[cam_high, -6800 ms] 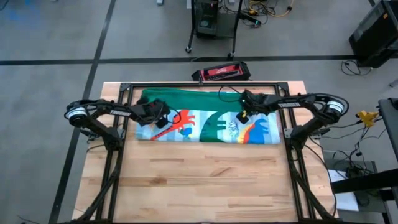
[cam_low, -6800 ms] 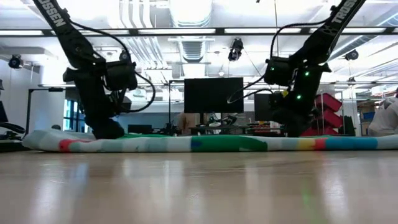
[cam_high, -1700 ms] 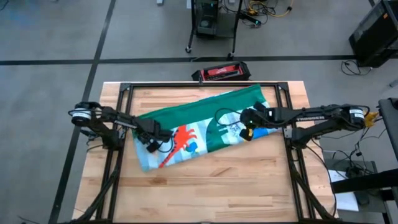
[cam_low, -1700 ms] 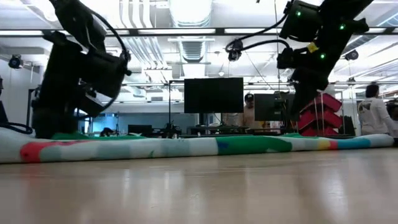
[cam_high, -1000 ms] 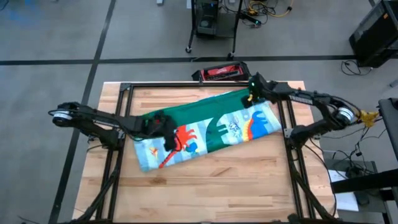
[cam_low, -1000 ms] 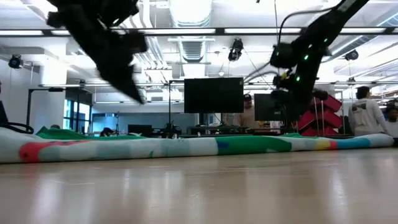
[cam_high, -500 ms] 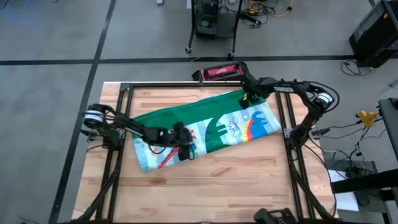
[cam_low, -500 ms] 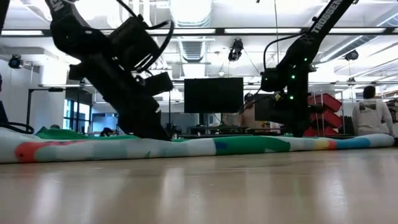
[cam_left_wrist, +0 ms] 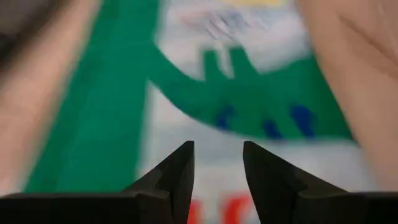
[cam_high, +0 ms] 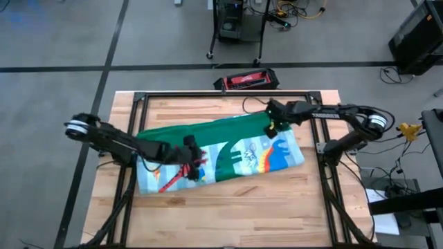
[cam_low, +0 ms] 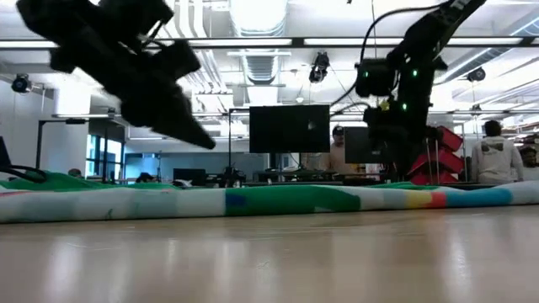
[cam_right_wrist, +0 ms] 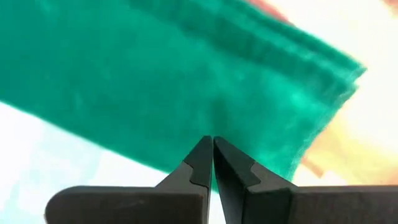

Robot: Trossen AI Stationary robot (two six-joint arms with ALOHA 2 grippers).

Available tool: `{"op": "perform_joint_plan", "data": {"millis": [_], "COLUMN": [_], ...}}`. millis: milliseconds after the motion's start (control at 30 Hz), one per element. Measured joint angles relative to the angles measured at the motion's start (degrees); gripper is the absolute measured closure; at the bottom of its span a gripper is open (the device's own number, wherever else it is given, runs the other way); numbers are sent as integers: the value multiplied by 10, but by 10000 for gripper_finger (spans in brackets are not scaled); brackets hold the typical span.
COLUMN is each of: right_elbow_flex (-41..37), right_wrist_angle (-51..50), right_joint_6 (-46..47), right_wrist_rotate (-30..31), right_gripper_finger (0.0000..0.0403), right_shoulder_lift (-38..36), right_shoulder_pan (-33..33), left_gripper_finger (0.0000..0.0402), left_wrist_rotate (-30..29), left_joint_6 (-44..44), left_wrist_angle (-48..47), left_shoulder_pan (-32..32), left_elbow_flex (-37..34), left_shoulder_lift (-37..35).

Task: Roll towel
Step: Fold the multi-color dinosaur print towel

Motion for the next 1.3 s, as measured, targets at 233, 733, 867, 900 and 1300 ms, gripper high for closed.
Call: {"op": "perform_joint_plan", "data": {"millis": [233,733,867,900,1300], "right_elbow_flex": [11,46,57,60,60], "right_wrist_angle": [9,111,147,147,21], "right_joint_6": [-41,-100,-123,-126,-119], "right_wrist_rotate": [-19,-23,-15,-16,-75], "right_gripper_finger": [403,403,403,403,403], "right_shoulder_lift": [24,131,126,126,67], "right_shoulder_pan": [-62,-138,-171,-176,-149], "left_gripper_finger": [282,283,283,283,283], "left_wrist_rotate": [48,75,77,77,75], "left_joint_6": [21,-6,-16,-18,-29], "left_wrist_angle": [63,141,140,140,143], "left_shoulder_pan": [36,34,34,34,34], "left_elbow_flex": [31,129,128,127,123], "left_shoulder_lift": [79,329,330,329,324]}}
